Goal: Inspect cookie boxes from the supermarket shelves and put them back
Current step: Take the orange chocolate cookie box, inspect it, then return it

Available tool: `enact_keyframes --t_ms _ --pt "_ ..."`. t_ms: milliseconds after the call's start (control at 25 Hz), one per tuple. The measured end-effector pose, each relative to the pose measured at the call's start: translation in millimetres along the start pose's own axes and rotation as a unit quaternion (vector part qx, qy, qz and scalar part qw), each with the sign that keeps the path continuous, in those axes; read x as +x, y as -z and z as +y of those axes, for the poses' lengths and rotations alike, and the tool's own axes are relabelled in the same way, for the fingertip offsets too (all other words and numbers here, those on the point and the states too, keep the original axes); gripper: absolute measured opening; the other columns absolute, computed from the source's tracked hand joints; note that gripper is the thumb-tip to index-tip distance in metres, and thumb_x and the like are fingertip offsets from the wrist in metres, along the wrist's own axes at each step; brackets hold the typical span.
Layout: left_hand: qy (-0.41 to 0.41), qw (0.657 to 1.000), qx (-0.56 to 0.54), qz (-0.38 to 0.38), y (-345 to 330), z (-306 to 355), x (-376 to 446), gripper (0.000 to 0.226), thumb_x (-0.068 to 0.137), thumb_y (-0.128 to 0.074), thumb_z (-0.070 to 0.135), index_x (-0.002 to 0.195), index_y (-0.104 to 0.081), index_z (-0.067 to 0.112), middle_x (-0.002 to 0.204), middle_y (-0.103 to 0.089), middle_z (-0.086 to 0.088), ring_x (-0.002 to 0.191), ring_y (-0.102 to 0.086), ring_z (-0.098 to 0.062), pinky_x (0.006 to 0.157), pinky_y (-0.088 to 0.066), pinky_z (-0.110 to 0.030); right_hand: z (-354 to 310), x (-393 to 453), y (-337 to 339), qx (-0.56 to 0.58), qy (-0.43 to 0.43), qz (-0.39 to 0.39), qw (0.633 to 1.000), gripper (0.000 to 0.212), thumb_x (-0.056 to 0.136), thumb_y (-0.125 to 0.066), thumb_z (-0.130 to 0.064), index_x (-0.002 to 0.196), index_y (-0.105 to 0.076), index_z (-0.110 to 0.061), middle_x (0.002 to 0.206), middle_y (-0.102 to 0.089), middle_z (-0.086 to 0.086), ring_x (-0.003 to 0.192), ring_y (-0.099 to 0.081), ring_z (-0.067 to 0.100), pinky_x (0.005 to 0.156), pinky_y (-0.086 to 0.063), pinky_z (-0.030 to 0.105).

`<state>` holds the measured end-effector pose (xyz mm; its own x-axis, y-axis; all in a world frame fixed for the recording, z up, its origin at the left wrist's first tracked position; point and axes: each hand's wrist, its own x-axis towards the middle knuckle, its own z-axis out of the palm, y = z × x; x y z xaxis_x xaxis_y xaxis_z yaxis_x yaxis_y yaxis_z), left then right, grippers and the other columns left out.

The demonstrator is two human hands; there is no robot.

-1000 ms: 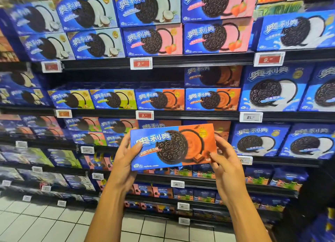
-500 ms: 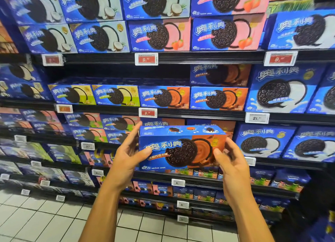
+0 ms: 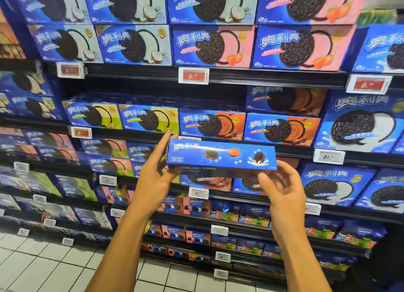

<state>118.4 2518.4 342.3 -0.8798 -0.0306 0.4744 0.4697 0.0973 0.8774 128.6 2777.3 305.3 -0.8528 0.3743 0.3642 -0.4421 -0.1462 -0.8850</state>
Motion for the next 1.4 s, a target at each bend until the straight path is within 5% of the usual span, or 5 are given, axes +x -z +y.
enact_keyframes --t_ms 200,360,600,1040,1400 --pt "0.007 0.997 -0.066 0.036 20.4 -11.8 41.1 0.066 0.082 -0.069 -0.005 0.131 -0.047 0.033 0.133 -0.062 0.014 0.126 -0.057 -0.008 0.104 -0.049 -0.036 3.1 20.0 -37.1 -0.023 0.047 0.018 0.998 0.05 0.088 -0.071 -0.004 0.098 -0.067 -0.052 0.105 -0.073 -0.019 0.102 -0.069 0.008 0.08 -0.059 0.029" --pt "0.022 0.997 -0.037 0.063 30.1 -20.8 86.4 0.055 0.086 -0.065 -0.009 0.129 -0.052 0.024 0.118 -0.061 0.016 0.102 -0.06 0.017 0.085 -0.047 -0.006 1.5 50.1 -70.6 -0.072 0.073 0.038 0.994 0.042 0.089 -0.074 -0.015 0.101 -0.068 -0.055 0.107 -0.072 -0.022 0.101 -0.066 -0.002 0.081 -0.052 0.014" --pt "0.044 0.999 0.023 0.007 35.3 -33.3 164.0 0.033 0.094 -0.064 0.011 0.126 -0.059 0.012 0.121 -0.068 -0.002 0.106 -0.066 -0.009 0.09 -0.053 -0.026 5.9 109.0 -103.1 -0.182 0.064 0.055 0.98 0.034 0.096 -0.065 -0.019 0.13 -0.065 -0.022 0.128 -0.065 0.002 0.103 -0.064 0.015 0.088 -0.05 0.027" --pt "0.063 0.986 0.152 -0.033 37.6 -41.2 246.0 0.044 0.093 -0.063 0.04 0.063 -0.043 0.014 0.065 -0.049 -0.001 0.067 -0.043 -0.027 0.055 -0.03 -0.039 -2.9 172.5 -132.4 -0.28 0.074 0.11 0.951 0.04 0.077 -0.062 -0.05 0.084 -0.073 -0.013 0.079 -0.072 0.0 0.076 -0.062 0.013 0.082 -0.054 0.045" --pt "0.139 0.976 -0.132 -0.102 32.5 -45.2 279.7 0.018 0.091 -0.062 0.008 0.108 -0.067 0.007 0.098 -0.076 -0.002 0.089 -0.07 -0.016 0.079 -0.052 -0.03 -7.1 196.1 -142.5 -0.297 0.102 0.145 0.938 0.042 0.091 -0.06 -0.026 0.058 -0.038 -0.012 0.05 -0.035 -0.005 0.052 -0.028 0.009 0.057 -0.028 0.037"
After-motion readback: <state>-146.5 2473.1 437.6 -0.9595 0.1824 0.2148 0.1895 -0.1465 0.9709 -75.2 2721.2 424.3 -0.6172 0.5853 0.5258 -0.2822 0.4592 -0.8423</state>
